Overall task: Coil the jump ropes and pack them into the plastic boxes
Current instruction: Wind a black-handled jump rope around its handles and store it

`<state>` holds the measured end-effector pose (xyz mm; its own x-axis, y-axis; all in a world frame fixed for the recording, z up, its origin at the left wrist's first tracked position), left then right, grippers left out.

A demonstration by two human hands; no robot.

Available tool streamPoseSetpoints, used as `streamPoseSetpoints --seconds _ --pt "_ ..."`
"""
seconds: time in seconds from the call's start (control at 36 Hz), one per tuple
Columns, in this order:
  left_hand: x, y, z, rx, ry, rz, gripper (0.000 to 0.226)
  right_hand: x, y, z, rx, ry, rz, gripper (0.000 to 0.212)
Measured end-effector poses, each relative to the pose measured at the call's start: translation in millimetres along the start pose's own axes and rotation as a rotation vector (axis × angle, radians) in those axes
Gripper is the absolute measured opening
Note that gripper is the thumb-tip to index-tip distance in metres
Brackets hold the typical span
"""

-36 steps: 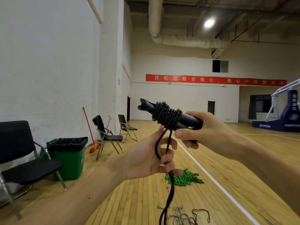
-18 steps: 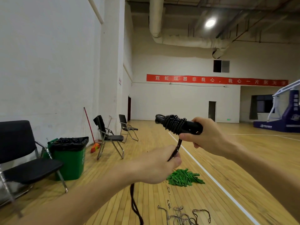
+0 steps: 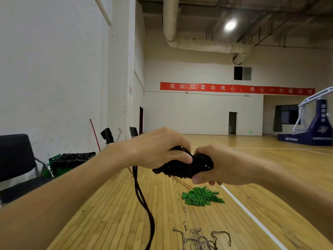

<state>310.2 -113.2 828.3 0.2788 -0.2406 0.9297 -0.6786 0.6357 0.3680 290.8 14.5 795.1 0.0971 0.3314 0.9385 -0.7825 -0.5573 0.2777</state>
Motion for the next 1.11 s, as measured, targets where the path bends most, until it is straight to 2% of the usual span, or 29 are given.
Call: streamPoseSetpoints --seconds 0.11,0.17,0.22,0.31,0.42,0.53,0.67,0.75,0.97,1.06,1.11 --pt "5 4 11 -0.01 -0.081 -0.107 0.013 5 -5 11 0.007 -0.051 0.0 0.027" --pt "4 6 19 0.022 -0.145 -0.112 0.024 3 -7 16 0.017 -0.089 0.023 0.03" --pt "-3 9 24 0.044 -0.152 -0.041 0.034 0 -8 19 0.027 -0.128 0.027 0.032" --pt "-17 8 25 0.039 -0.133 0.093 0.037 -2 -9 19 0.017 -0.176 0.009 0.037" --pt "-19 7 16 -0.001 -0.158 0.138 0.041 -7 -7 19 -0.021 -0.152 0.024 0.04" --pt "-12 7 8 -0.009 -0.171 0.116 0.058 -8 -2 16 -0.045 -0.062 0.035 0.033" --pt "-7 9 6 -0.047 -0.268 0.125 0.058 -10 -4 25 -0.006 -0.031 0.125 0.012" --pt "-9 6 2 -0.059 -0.382 0.203 0.059 -13 -8 34 0.043 -0.021 0.18 0.014" --pt "-13 -1 -1 -0.078 -0.728 0.297 0.039 -8 -16 58 0.198 0.27 0.143 0.017" --pt "-40 9 58 0.058 -0.856 0.24 0.052 -2 -16 67 0.268 0.416 0.081 0.02" --pt "-63 22 120 0.163 -1.035 0.169 0.05 2 -15 69 0.303 0.53 0.033 0.019"
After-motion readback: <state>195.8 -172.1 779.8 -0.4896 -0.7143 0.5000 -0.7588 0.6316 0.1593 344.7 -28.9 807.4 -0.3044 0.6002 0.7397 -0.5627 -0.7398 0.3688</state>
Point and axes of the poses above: each hand's wrist, its own y-axis towards the middle knuckle, its own x-axis out of the back of the hand, z = x × y, the point moved 7 cm from there along y, towards the middle knuckle, and after that the axes turned 4 degrees about x, right-handed, at the moved point
